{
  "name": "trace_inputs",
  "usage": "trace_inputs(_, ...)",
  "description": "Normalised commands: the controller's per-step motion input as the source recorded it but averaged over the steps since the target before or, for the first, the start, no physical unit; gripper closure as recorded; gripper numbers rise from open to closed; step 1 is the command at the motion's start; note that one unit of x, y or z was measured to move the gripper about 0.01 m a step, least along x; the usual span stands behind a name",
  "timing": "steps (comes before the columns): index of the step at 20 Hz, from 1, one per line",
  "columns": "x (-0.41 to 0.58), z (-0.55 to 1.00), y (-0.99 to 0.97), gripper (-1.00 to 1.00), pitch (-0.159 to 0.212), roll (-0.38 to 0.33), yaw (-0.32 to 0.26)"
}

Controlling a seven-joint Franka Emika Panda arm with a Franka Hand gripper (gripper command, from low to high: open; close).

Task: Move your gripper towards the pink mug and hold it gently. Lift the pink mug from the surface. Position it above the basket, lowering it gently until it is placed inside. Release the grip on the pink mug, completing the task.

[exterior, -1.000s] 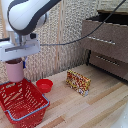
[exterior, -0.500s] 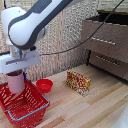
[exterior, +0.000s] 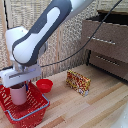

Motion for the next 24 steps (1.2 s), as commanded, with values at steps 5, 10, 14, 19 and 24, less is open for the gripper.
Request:
trace_inputs(5, 0.009, -0.09, 0.04, -1.0, -0.038, -0.01, 0.023)
trace_inputs(10, 0.021, 0.0, 0.0, -1.0, -0.024, 0.0, 0.015)
trace_inputs(14, 0.055, 0.13, 0.0, -1.0, -0.011, 0.0, 0.0)
trace_inputs(19, 0.208, 0.63, -0.05, -1.0, 0.009, -0.002, -0.008)
trace_inputs(24, 0.286, 0.82, -0.03, -1.0, 0.024, -0.007, -0.015)
